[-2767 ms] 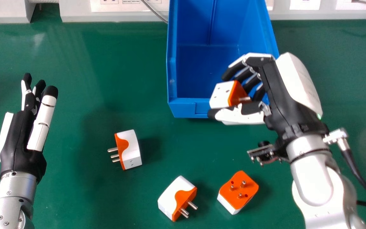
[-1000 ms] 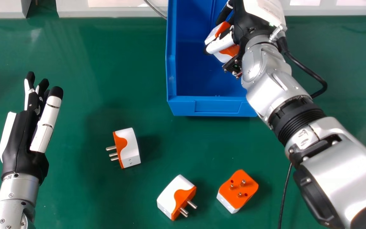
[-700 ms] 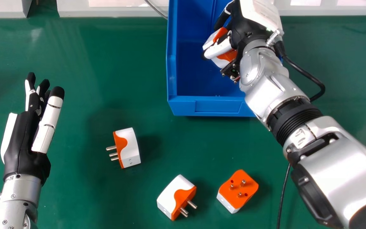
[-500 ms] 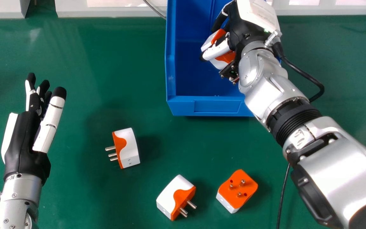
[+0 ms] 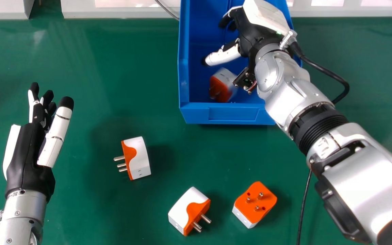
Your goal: Pick all objects and put in blue box
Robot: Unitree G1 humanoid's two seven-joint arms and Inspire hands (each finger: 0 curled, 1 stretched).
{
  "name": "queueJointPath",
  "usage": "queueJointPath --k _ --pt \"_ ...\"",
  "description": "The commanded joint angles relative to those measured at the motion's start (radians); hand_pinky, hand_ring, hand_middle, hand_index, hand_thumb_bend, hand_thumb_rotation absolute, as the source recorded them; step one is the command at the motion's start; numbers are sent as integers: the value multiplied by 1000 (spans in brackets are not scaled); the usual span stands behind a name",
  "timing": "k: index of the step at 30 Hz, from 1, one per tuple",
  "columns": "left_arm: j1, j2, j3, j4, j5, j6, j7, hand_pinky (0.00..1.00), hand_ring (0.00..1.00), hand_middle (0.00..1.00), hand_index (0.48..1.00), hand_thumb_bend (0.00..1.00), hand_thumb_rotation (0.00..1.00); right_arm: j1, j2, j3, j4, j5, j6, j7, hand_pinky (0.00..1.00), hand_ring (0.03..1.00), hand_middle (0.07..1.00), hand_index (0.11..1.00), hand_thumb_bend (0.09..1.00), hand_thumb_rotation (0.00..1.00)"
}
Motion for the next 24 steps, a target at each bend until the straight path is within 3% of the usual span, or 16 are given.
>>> queueJointPath --k 1,4,11,17,24 --pt "-9 -3 -3 -21 1 -2 2 1000 1000 1000 1000 546 793 -31 -16 6 -22 -8 -9 -22 773 951 961 952 541 521" --pt "-18 -3 -7 -13 1 -4 2 1000 1000 1000 1000 550 796 -28 -13 6 -29 -7 -5 -36 801 980 985 980 556 579" --pt "-22 1 -7 4 -2 -16 -4 1000 1000 1000 1000 541 796 -6 -10 -8 -80 4 -2 -68 815 994 995 994 562 609" --pt "-27 4 -4 4 -6 -8 -10 1000 1000 1000 1000 536 796 82 -17 -33 -275 7 21 -104 817 997 998 997 557 610" --pt "-35 12 3 20 -14 -11 -23 1000 1000 1000 1000 518 797 289 -44 -22 -681 -52 106 -106 822 1000 1000 995 459 416"
